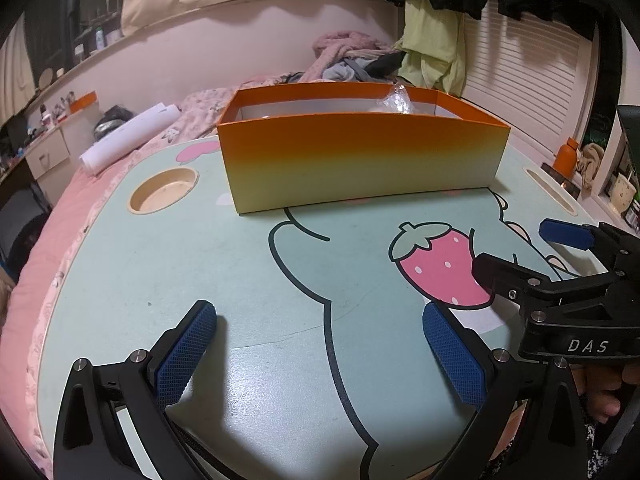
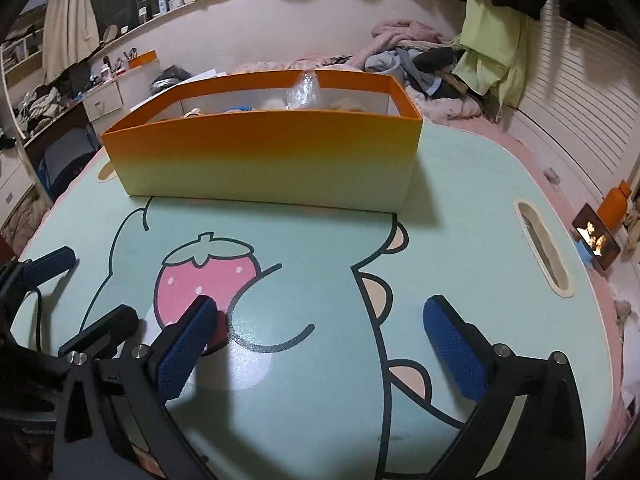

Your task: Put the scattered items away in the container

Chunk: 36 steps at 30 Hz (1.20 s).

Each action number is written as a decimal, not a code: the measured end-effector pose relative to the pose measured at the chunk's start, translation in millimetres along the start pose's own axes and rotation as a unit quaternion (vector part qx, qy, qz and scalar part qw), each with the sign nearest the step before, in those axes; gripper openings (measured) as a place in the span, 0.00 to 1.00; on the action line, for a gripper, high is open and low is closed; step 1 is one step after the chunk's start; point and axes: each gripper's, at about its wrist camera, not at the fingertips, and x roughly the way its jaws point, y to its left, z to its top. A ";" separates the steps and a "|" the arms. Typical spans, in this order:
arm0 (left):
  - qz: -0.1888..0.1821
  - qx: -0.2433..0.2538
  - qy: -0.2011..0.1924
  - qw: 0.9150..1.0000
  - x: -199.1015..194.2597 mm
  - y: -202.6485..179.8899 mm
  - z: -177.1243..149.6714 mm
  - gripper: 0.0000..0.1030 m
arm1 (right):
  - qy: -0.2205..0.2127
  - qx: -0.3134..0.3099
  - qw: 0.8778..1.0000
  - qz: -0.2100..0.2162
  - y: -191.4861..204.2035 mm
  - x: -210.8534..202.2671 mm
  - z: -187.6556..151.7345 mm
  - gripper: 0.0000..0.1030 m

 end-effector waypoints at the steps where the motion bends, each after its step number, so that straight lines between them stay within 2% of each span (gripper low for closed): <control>1: 0.000 0.000 0.000 1.000 0.0 -0.1 -0.1 1.00 | 0.000 0.000 1.000 0.000 -0.2 0.2 0.0 0.99; 26: 0.006 -0.002 0.000 1.000 -0.2 1.3 0.0 1.00 | -0.002 -0.002 1.000 0.001 -1.7 -0.4 1.3 1.00; 36: -0.004 0.004 0.004 1.000 2.8 2.1 -1.9 1.00 | -0.003 -0.002 1.000 0.002 -1.4 -0.7 1.7 1.00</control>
